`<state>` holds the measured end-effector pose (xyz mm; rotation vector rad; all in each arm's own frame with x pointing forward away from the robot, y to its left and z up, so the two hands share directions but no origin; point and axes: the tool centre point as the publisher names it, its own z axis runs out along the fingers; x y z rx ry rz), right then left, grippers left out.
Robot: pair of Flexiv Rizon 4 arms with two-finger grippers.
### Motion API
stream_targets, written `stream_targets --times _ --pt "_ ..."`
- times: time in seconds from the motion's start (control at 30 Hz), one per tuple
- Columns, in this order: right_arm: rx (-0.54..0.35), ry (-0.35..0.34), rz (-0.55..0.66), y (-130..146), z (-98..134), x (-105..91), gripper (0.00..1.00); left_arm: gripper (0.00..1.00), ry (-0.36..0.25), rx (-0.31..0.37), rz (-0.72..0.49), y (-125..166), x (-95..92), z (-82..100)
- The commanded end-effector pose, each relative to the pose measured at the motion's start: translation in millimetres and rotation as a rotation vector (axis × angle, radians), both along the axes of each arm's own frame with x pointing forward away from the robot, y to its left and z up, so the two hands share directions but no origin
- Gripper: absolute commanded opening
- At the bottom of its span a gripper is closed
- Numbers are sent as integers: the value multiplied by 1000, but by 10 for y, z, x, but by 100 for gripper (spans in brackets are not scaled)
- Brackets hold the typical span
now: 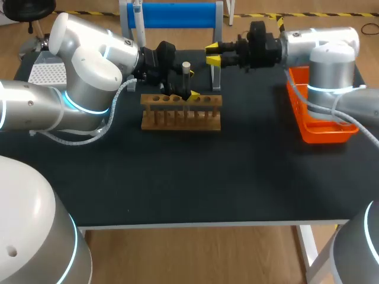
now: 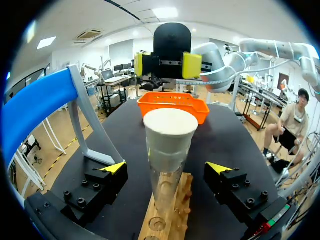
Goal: Invert the test tube, pick up the pipette, mount the tip to pipette, aspirate from beaker and dispense into the tube, eject the tip, return the pipette, and cap with the stopper.
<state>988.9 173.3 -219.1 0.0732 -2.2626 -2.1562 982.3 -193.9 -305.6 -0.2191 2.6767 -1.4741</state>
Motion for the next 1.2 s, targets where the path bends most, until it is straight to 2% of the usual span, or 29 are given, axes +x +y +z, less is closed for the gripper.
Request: stream_targets --times 0.03,0.3,0.7,1.2 --pt "-74 10 -29 -188 -40 -94 100 100 1 2 -1 -4 6 1" --pt "-238 48 -27 -342 -386 -136 100 100 1 2 -1 -4 6 1" --pt "-238 48 -27 -342 -386 -136 100 100 1 2 -1 -4 6 1" --pt "-238 48 -27 -342 -386 -136 100 100 -11 14 81 283 -63 16"
